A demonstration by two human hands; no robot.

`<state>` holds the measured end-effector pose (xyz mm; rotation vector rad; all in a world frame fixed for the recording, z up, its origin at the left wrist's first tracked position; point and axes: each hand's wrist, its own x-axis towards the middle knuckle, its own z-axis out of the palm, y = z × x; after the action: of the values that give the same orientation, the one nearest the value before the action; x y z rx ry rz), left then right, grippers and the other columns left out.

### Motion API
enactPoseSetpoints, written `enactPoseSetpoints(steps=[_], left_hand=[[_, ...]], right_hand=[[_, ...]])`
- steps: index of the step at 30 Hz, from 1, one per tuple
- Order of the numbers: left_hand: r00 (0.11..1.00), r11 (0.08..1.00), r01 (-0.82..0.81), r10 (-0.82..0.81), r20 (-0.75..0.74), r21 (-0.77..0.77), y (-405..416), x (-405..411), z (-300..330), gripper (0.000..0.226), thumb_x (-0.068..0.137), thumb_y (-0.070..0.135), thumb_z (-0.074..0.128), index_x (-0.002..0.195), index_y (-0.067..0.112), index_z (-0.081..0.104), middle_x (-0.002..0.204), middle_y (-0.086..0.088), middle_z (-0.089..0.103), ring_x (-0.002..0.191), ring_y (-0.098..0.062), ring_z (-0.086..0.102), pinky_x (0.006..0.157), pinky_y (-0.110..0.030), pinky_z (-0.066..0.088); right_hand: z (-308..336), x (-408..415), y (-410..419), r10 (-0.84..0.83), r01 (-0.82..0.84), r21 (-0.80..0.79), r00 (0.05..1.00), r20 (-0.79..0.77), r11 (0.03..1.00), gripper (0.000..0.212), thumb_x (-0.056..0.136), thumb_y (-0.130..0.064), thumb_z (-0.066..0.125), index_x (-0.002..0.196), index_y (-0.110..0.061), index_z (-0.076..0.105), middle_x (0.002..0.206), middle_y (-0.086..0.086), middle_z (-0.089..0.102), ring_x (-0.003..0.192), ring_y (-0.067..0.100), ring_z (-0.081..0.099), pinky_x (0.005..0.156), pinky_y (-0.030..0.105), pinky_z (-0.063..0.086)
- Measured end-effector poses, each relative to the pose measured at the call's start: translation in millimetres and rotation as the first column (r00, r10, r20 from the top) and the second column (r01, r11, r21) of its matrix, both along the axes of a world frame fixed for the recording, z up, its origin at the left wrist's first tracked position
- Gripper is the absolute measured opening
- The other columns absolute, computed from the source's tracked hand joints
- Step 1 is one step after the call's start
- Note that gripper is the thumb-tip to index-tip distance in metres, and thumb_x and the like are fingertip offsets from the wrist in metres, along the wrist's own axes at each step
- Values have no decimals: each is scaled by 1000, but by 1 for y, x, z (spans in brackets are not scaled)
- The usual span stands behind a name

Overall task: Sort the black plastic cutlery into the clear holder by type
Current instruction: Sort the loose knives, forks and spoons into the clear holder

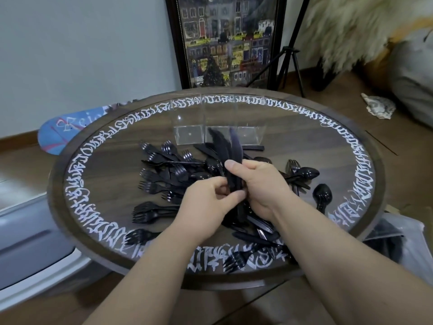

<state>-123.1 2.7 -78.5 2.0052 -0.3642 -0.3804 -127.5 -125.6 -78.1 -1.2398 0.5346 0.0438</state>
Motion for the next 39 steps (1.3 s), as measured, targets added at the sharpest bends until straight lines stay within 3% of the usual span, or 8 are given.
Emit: enactPoseSetpoints(steps=[3,6,10,14,20,29,35,39], left_hand=[[999,997,-21,19,31,70,1,6,-5,14,88,28,64,81,17,68,64,6,60,55,-3,50,58,-22,43],[996,1000,-23,21,-92,-22,5,11,-3,15,97,21,50,93,15,63,76,-4,68,66,-7,65,64,-29,49],[956,971,-213,185,-228,-105,17,25,-9,21,101,16,37,89,18,54,73,-1,57,56,-12,56,58,-32,49],[909,938,-321,267,-320,-131,29,38,-17,22,97,12,37,83,17,53,62,2,43,48,-12,31,48,-26,25],[932,953,-286,254,-257,-97,34,39,-21,25,97,32,44,91,15,61,58,8,41,50,-12,33,49,-29,27],[876,903,-360,240,-418,-236,25,37,-20,21,99,21,45,93,17,64,68,4,57,58,-5,54,57,-22,46],[870,896,-373,246,-428,-243,22,35,-21,24,102,21,39,98,23,63,65,5,52,54,-5,47,52,-21,41],[848,878,-395,234,-476,-272,17,33,-19,23,102,14,39,102,17,62,65,6,53,54,-3,48,52,-20,40]], right_hand=[[-1,6,7,57,-54,-123,998,19,991,22,82,-15,72,85,4,62,76,20,58,66,27,59,65,36,52],[3,9,8,141,-127,-340,990,17,932,40,83,-26,71,69,10,60,63,14,51,55,20,45,47,24,40],[8,18,-8,182,-166,-684,982,-49,711,41,84,-42,67,65,-5,66,61,-2,53,58,11,48,59,25,38],[0,32,-28,86,-211,-946,977,-195,247,22,84,-37,66,90,-16,72,84,-4,68,89,19,63,77,27,46],[-22,40,-28,135,-369,-926,925,-356,83,27,82,-42,67,98,-20,67,98,1,66,97,24,60,78,30,47],[-27,38,-37,153,-280,-951,954,-260,130,19,91,-29,57,92,-18,72,88,7,71,88,30,62,75,34,50],[-16,32,-42,192,-197,-963,968,-161,183,24,95,-28,51,87,-10,65,81,7,67,82,31,59,70,34,45],[-3,25,-44,197,-173,-862,977,-86,477,24,95,-22,51,77,-10,62,73,-2,67,66,12,63,65,26,49]])
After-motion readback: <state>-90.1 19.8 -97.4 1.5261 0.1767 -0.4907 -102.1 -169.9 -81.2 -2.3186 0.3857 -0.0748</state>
